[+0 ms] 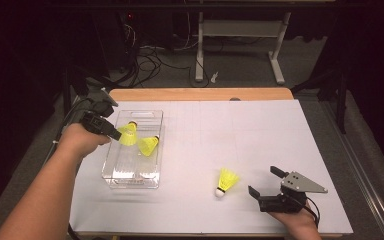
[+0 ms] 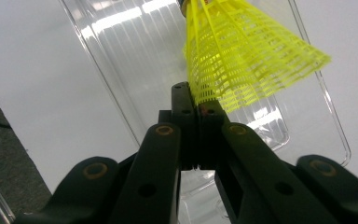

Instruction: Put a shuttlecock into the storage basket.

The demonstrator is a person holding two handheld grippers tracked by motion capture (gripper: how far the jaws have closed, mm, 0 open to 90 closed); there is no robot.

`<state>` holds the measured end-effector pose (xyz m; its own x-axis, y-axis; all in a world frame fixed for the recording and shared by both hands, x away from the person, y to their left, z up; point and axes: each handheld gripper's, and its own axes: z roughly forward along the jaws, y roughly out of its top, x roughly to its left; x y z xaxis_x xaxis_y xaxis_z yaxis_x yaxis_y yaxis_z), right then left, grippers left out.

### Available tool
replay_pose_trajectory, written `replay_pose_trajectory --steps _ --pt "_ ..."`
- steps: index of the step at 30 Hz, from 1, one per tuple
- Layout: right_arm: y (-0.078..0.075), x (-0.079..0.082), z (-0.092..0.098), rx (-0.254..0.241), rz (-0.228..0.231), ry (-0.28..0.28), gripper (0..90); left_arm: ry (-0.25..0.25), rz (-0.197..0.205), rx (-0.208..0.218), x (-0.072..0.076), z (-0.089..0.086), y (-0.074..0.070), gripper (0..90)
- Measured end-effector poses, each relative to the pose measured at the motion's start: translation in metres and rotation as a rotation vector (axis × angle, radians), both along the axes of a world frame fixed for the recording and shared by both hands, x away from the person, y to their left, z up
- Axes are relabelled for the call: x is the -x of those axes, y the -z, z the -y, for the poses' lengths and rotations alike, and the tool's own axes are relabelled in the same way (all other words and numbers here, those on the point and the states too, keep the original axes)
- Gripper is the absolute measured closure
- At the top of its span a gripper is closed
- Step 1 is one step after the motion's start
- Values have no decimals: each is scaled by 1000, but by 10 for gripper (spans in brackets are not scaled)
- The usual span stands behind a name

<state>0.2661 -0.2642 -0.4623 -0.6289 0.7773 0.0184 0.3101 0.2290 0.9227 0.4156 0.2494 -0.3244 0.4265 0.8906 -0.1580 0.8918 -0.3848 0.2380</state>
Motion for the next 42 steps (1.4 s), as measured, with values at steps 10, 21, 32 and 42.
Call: replay_pose_trajectory --steps 10,21,32,42 --pt "0 0 1 -7 2 0 3 -24 -11 -10 -13 0 2 890" --pt "0 1 1 -9 -3 -6 3 -56 -37 -30 -23 -4 19 890" --pt "0 1 1 -10 -2 -9 3 -93 -57 -38 -28 -9 33 890" --pt "0 1 0 -7 -3 -13 3 -109 -72 -53 -32 -10 48 889"
